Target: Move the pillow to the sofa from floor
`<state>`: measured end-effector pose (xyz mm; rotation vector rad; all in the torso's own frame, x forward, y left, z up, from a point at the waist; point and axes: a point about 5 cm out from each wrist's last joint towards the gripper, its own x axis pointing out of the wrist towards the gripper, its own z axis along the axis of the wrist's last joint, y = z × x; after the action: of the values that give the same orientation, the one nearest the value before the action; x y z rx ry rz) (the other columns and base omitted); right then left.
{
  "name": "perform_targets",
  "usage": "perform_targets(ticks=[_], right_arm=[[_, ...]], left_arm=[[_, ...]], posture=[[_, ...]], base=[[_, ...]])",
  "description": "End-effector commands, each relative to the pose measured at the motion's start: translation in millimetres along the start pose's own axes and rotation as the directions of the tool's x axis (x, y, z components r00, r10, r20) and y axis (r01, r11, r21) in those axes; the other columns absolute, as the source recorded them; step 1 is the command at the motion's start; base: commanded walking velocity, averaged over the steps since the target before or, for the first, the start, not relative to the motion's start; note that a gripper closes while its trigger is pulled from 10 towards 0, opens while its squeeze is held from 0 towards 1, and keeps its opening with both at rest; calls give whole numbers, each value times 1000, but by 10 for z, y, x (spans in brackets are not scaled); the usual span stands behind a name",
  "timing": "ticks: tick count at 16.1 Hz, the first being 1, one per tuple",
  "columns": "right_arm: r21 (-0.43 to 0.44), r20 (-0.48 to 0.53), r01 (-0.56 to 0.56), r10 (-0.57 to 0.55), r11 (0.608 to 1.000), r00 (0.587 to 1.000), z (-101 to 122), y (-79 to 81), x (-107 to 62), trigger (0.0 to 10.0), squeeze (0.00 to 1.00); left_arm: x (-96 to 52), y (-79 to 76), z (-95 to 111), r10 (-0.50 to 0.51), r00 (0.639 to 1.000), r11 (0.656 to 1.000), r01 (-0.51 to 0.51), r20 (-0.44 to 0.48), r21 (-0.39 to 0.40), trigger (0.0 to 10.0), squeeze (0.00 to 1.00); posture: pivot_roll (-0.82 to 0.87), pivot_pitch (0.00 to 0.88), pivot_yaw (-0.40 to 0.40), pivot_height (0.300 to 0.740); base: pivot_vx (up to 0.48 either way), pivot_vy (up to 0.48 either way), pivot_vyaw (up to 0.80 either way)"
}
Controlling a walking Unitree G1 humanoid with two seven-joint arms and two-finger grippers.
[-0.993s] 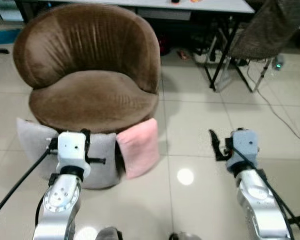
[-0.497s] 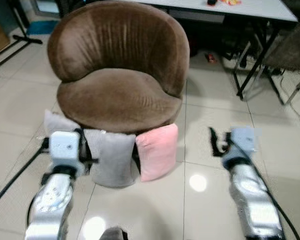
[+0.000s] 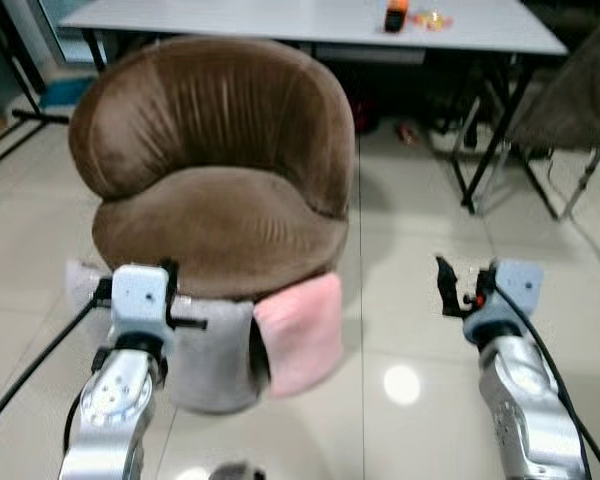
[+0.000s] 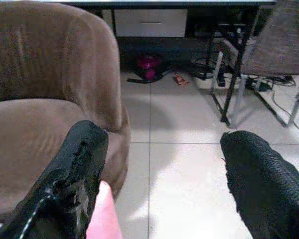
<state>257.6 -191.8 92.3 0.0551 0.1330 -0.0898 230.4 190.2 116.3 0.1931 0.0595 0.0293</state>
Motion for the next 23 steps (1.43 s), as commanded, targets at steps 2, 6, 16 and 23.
perform_targets(ticks=[2, 6, 16, 23], right_arm=[[-2, 16, -57, 57, 998, 998, 58, 101, 46, 10000, 0], [18, 30, -112, 111, 994, 993, 89, 144, 50, 10000, 0], [41, 57, -142, 140, 989, 989, 104, 242, 86, 10000, 0], [58, 41, -96, 94, 994, 995, 78, 203, 142, 10000, 0]], left_arm=[[1, 1, -13, 2, 1000, 1000, -2, -4, 19, 10000, 0], [-10, -14, 0, -1, 1000, 1000, 1, 7, 30, 10000, 0], [61, -2, 42, -18, 1000, 999, 17, 24, 42, 10000, 0], [120, 13, 35, -25, 999, 999, 24, 20, 37, 10000, 0]], posture=[[5, 75, -33, 740], [8, 66, -49, 740], [23, 49, -23, 740], [23, 33, -12, 740]], base=[[298, 0, 0], [291, 0, 0], [280, 0, 240], [280, 0, 0]])
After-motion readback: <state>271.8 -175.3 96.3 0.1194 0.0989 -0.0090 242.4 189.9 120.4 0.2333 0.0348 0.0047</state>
